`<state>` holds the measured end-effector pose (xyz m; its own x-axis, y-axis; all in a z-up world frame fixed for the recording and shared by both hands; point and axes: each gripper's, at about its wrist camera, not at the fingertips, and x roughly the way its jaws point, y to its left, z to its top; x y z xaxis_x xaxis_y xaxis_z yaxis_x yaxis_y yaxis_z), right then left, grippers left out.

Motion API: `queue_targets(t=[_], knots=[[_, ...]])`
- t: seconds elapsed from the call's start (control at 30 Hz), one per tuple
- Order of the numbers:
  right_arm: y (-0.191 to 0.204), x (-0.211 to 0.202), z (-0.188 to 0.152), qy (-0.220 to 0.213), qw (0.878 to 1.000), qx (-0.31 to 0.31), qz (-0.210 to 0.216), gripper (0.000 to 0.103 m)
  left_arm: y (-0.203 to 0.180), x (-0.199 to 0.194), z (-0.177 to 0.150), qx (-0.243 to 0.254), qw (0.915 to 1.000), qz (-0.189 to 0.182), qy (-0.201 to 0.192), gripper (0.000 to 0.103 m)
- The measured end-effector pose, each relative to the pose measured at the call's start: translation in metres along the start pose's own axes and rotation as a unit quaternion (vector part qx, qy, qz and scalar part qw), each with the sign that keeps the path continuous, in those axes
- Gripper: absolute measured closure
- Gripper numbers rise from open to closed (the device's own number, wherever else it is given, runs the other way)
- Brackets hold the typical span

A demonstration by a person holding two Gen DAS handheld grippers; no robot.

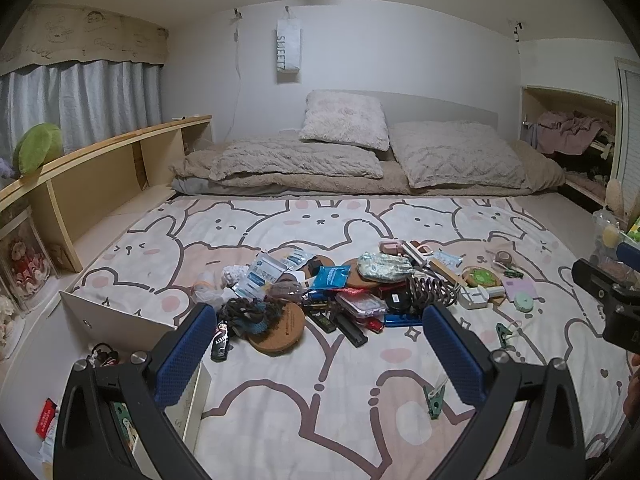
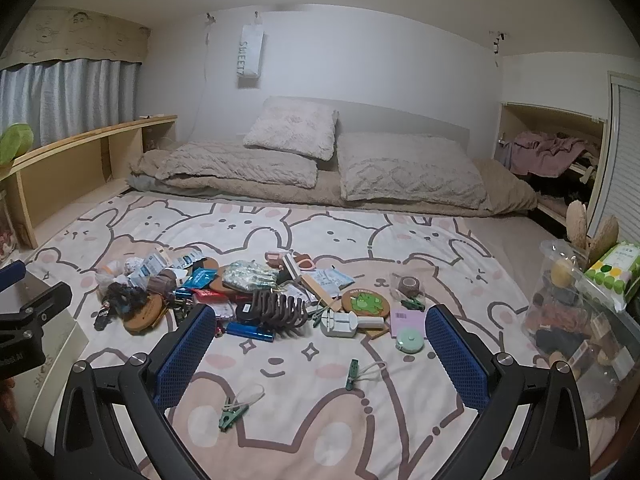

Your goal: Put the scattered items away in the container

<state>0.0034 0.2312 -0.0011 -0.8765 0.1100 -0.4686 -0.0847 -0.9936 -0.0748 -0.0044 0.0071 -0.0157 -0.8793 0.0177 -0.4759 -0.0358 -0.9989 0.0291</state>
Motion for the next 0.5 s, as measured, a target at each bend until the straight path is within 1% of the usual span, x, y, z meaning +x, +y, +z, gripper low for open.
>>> queue_targets(t=[0.23,0.5], knots=[[-0.005,0.021,-0.007,0.026,1.0,0.009,-0.003,0.0,-0.005,0.017,-0.006,0.007,0.9997,0.003,0.023,0.0],[-0.012,0.038,-0.017,0.055,0.998,0.019,-0.003,0.0,-0.013,0.038,-0.014,0.008,0.9987,-0.007,0.05,0.0]])
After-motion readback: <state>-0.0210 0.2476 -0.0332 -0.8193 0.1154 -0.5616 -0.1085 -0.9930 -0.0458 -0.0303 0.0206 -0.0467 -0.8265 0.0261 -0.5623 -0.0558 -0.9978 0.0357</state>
